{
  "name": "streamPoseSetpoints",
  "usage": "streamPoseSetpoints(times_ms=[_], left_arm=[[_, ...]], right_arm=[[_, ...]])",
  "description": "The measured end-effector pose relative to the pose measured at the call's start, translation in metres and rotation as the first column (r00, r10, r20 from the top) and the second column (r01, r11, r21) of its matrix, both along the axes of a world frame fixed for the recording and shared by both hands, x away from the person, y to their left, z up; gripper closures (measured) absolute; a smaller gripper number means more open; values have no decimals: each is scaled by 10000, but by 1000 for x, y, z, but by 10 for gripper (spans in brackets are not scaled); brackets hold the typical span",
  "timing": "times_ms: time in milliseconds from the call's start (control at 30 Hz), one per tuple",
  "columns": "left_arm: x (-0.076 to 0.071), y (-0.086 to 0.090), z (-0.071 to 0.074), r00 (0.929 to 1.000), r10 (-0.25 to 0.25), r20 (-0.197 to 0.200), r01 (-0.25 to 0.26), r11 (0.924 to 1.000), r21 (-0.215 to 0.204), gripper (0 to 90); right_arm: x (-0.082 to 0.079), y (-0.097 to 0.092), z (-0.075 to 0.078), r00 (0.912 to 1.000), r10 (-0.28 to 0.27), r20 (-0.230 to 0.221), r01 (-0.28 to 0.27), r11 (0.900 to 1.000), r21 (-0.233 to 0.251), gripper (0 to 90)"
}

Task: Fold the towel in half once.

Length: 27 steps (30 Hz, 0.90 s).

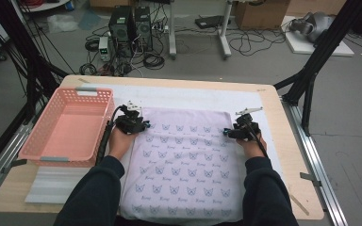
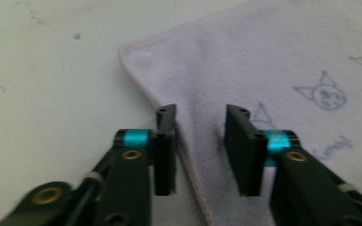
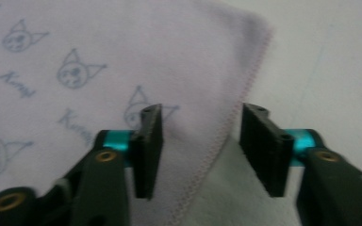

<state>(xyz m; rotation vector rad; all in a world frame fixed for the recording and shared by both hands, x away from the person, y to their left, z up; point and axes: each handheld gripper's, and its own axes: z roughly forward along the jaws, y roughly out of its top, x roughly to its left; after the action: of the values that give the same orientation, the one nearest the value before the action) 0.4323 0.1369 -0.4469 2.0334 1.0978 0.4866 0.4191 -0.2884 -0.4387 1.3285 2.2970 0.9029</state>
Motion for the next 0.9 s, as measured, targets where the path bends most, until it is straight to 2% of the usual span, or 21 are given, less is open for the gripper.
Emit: streamPoseSetpoints(times_ms=[100, 133, 167, 233, 333, 367, 467, 500, 533, 633, 700, 733, 833, 900], left_arm=[[0, 1, -1, 9997, -201, -161, 194, 9991, -384, 813], [1, 3, -1, 9994, -295, -185, 285, 9983, -513, 835], [2, 4, -2, 9992, -343, -226, 327, 9972, -678, 842], [3, 6, -2, 9991, -241, -351, 209, 9959, -881, 850], [6, 5, 0, 9991, 154, -390, -181, 9974, -696, 856], [7, 5, 1, 9991, 328, -269, -349, 9963, -785, 856], [10, 9, 3, 9955, 934, -158, -947, 9834, -1545, 858], [12, 10, 5, 9948, 992, -237, -1016, 9839, -1467, 858], [14, 10, 7, 9948, 993, -239, -1017, 9849, -1398, 858], [17, 9, 21, 9934, 1133, 198, -1084, 9798, -1680, 858], [16, 11, 26, 9910, 1226, 533, -1086, 9709, -2133, 857], [15, 12, 27, 9919, 1174, 479, -1040, 9695, -2218, 857], [12, 15, 30, 9948, 910, 465, -792, 9742, -2114, 857], [8, 16, 35, 9958, 756, 522, -625, 9740, -2179, 856]], right_arm=[[0, 2, 1, 9999, 64, -90, -63, 9999, 143, 695], [1, 1, 1, 9999, 30, -136, -26, 9997, 262, 816], [1, 2, 1, 9994, 92, -336, -73, 9985, 545, 852], [1, 4, 2, 9996, 175, -219, -171, 9996, 211, 864], [3, 4, 2, 9999, 119, 98, -118, 9999, -85, 870], [4, 3, 2, 9998, 93, 195, -90, 9999, -117, 871], [8, -1, 3, 9984, 10, 563, -12, 10000, 27, 873], [9, -1, 4, 9973, -45, 730, 45, 10000, 5, 873], [11, -1, 7, 9959, -136, 898, 131, 9999, 59, 873], [16, -1, 16, 9898, -419, 1360, 390, 9990, 237, 874], [18, -2, 20, 9888, -589, 1368, 535, 9977, 428, 874], [18, -4, 22, 9884, -636, 1381, 559, 9967, 585, 873], [14, -6, 25, 9882, -472, 1457, 374, 9969, 694, 873], [11, -6, 28, 9877, -372, 1521, 245, 9962, 842, 872]])
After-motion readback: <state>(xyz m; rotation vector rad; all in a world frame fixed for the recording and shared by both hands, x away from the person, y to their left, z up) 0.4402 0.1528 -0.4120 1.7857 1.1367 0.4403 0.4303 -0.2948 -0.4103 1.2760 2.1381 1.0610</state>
